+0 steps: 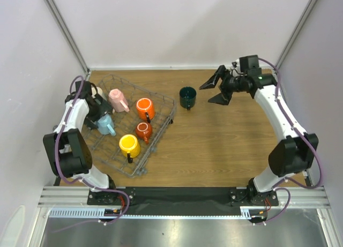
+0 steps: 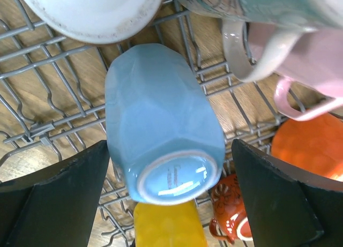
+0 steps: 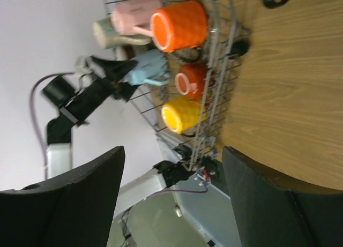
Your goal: Load the cups into the dish rack
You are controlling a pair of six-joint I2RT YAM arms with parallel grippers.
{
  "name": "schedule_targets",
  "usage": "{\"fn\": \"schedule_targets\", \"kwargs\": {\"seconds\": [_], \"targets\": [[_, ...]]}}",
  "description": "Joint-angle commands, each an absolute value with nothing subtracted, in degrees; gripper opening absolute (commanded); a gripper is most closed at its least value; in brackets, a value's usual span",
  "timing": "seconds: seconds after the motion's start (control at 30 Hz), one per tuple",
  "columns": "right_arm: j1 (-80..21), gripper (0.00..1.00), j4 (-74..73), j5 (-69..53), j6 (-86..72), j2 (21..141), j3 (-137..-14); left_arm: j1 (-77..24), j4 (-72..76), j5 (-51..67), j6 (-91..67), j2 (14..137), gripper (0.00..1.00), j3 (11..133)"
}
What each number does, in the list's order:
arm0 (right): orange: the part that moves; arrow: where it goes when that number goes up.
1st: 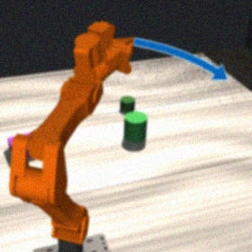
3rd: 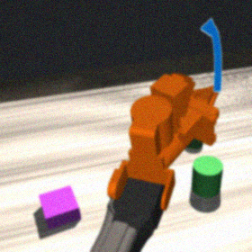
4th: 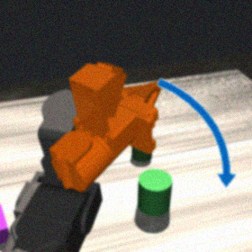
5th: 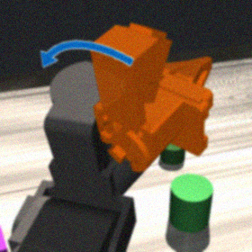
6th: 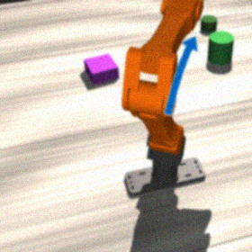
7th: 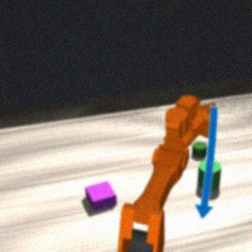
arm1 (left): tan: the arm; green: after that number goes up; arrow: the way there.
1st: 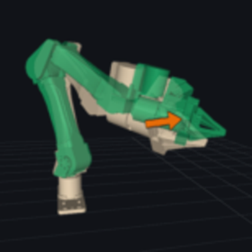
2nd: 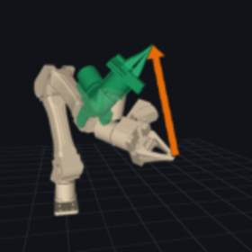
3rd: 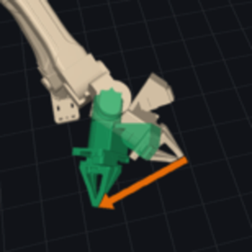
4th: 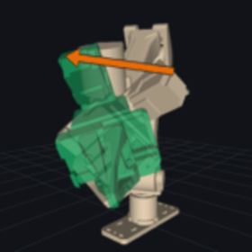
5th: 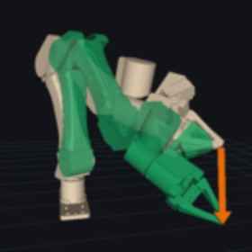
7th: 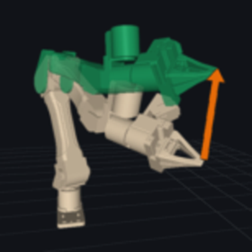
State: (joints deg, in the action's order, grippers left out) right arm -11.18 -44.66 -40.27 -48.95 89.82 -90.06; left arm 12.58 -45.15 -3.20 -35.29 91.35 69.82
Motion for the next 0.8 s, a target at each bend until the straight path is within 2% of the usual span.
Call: {"fn": "schedule_targets", "kwargs": {"seconds": [0.0,0.1,0.13,0.4,0.53,0.77], "targets": [[-13.18,0.80,-44.03,-31.66,-46.41,92.98,-92.63,12.92,-45.09,-1.06,-34.45,85.79,1.00,69.09],[-14.93,0.80,-46.57,-23.67,-44.83,97.46,-95.09,12.92,-45.00,-0.44,-34.28,81.85,1.00,66.63],[-15.20,0.76,-47.19,-21.64,-45.35,98.43,-95.45,12.92,-45.26,-0.44,-34.28,80.70,1.00,65.93],[-18.02,0.68,-42.54,-5.46,-45.09,108.88,-101.76,12.57,-49.39,2.28,-34.80,68.13,1.00,62.58],[-18.19,0.67,-44.02,-4.05,-44.12,115.74,-110.27,9.15,-49.93,6.04,-36.21,63.03,1.00,59.95],[-19.07,0.64,-43.15,-5.89,-44.12,123.39,-115.83,1.94,-47.55,14.84,-37.44,59.60,1.00,59.41]]}}
